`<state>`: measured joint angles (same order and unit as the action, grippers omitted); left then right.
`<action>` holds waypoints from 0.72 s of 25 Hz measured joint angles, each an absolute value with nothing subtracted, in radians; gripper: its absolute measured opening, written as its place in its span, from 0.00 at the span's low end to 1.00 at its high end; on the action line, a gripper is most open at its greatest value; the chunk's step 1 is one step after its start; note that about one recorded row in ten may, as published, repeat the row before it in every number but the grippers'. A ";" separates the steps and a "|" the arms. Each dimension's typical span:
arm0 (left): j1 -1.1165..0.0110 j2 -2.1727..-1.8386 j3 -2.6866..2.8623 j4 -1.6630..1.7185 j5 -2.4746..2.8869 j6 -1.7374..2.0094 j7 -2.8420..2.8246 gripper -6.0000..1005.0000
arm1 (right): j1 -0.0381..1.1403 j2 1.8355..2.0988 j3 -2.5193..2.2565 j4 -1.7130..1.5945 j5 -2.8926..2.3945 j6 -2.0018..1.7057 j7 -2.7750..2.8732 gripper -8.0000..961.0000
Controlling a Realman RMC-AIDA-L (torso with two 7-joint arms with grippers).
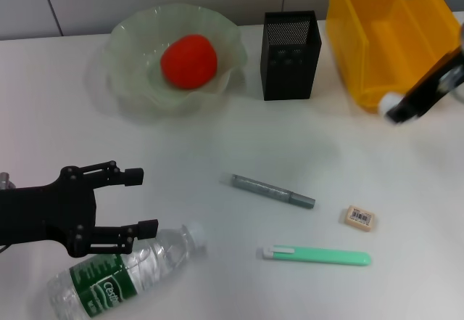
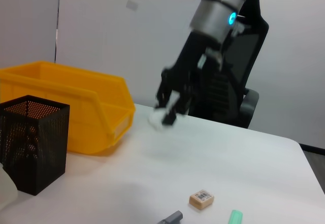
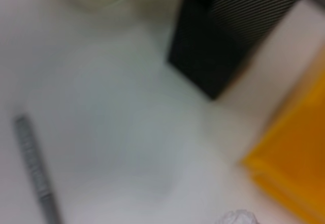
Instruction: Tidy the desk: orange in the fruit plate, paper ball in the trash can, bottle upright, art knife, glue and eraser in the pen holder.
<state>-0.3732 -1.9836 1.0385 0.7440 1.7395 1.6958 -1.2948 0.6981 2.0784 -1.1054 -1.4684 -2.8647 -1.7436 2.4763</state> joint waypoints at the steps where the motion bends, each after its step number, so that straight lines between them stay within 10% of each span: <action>1: -0.373 -1.983 1.039 0.744 1.739 1.696 -1.294 0.85 | 0.691 2.078 -1.103 -1.513 -2.881 -1.746 2.480 0.37; 18: -0.377 -1.991 1.039 0.744 1.739 1.705 -1.295 0.85 | 0.603 2.074 -1.100 -1.426 -2.919 -1.316 2.437 0.45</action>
